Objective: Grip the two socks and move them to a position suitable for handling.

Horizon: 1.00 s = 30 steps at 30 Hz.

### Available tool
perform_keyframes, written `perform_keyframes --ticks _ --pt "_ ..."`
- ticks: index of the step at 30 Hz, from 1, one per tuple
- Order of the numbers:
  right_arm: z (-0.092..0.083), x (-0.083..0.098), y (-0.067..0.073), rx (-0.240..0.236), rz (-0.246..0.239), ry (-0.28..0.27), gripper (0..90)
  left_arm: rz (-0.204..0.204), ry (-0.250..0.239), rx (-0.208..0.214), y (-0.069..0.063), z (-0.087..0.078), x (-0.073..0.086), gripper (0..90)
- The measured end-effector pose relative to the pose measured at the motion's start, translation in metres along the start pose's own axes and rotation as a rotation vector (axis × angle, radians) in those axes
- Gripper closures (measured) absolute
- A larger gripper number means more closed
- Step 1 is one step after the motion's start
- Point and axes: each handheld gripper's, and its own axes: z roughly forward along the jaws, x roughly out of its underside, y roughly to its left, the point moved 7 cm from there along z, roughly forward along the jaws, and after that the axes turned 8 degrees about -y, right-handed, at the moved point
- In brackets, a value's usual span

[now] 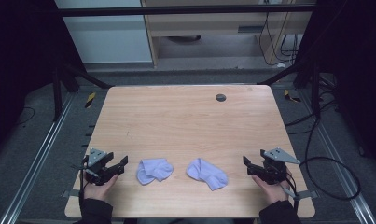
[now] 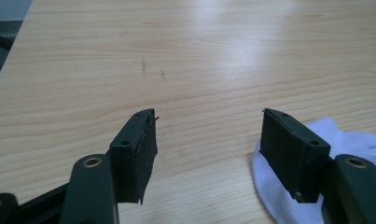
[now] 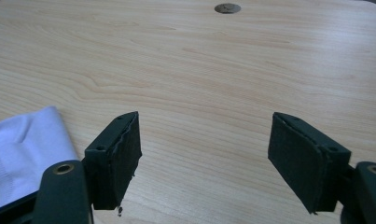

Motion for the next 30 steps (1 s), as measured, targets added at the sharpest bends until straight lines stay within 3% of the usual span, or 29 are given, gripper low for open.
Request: perform_keyframes --ticks 9,13,23,30 --pt "-0.004 -0.001 0.010 -0.013 -0.040 0.019 32.8 0.035 0.008 0.061 -0.028 -0.002 -0.002 37.1" --pt "-0.006 -0.007 0.021 -0.049 -0.043 0.005 37.1 0.043 0.003 0.090 -0.042 -0.002 -0.004 37.1" --pt "-0.004 -0.018 0.051 -0.141 -0.073 0.035 41.3 0.068 -0.027 0.125 -0.067 0.002 -0.024 38.3" --pt "-0.001 -0.024 0.060 -0.152 -0.088 0.042 42.5 0.081 -0.039 0.154 -0.089 0.013 -0.038 38.7"
